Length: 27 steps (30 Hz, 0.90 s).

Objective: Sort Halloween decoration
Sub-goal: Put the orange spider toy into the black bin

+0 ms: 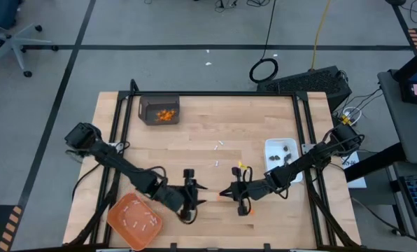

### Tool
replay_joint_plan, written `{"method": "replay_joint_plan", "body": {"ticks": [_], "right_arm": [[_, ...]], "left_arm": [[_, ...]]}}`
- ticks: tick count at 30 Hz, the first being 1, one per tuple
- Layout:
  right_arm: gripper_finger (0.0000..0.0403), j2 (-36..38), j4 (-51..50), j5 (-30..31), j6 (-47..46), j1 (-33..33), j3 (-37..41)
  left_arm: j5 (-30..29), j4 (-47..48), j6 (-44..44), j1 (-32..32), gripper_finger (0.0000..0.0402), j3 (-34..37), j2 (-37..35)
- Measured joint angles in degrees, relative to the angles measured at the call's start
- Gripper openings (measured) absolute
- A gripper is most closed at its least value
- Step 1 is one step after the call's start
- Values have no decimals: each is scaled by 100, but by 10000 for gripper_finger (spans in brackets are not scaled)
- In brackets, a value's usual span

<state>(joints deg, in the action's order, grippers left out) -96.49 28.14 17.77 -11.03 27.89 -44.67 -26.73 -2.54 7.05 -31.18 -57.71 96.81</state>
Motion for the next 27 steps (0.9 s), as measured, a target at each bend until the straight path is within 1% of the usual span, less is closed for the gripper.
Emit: {"method": "replay_joint_plan", "body": {"ticks": [3, 6, 8, 9, 12, 16, 19, 21, 24, 26, 27], "right_arm": [[0, 0, -211, 6, -47, -1, -6], [0, 0, -493, -37, -385, -1, -6], [3, 0, -603, -270, -586, 65, -6], [7, 0, -676, -287, -647, 138, -6], [33, 0, -721, -186, -670, 380, -6], [88, -165, -457, 278, -574, 505, -9], [130, -481, -66, 298, -499, 451, -31], [151, -671, -55, 294, -501, 399, -87], [168, -872, -39, 303, -526, 356, -95], [170, -964, -4, 250, -628, 329, -98], [169, -1020, 7, 120, -675, 303, -102]], "left_arm": [[266, -47, 126, 171, 205, 0, 193], [296, 180, 439, 227, 205, 0, 294], [304, 340, 696, 190, 205, 0, 298], [308, 385, 816, 139, 205, 0, 297], [279, 452, 961, -82, 205, 0, 296], [46, 430, 1078, -319, 205, 0, 318], [-177, 455, 1217, -407, 205, 0, 333], [-238, 432, 1273, -450, 205, 0, 333], [-249, 452, 1362, -483, 205, 0, 333], [-305, 447, 1362, -496, 205, 0, 333], [-318, 452, 1362, -496, 205, 0, 333]]}}
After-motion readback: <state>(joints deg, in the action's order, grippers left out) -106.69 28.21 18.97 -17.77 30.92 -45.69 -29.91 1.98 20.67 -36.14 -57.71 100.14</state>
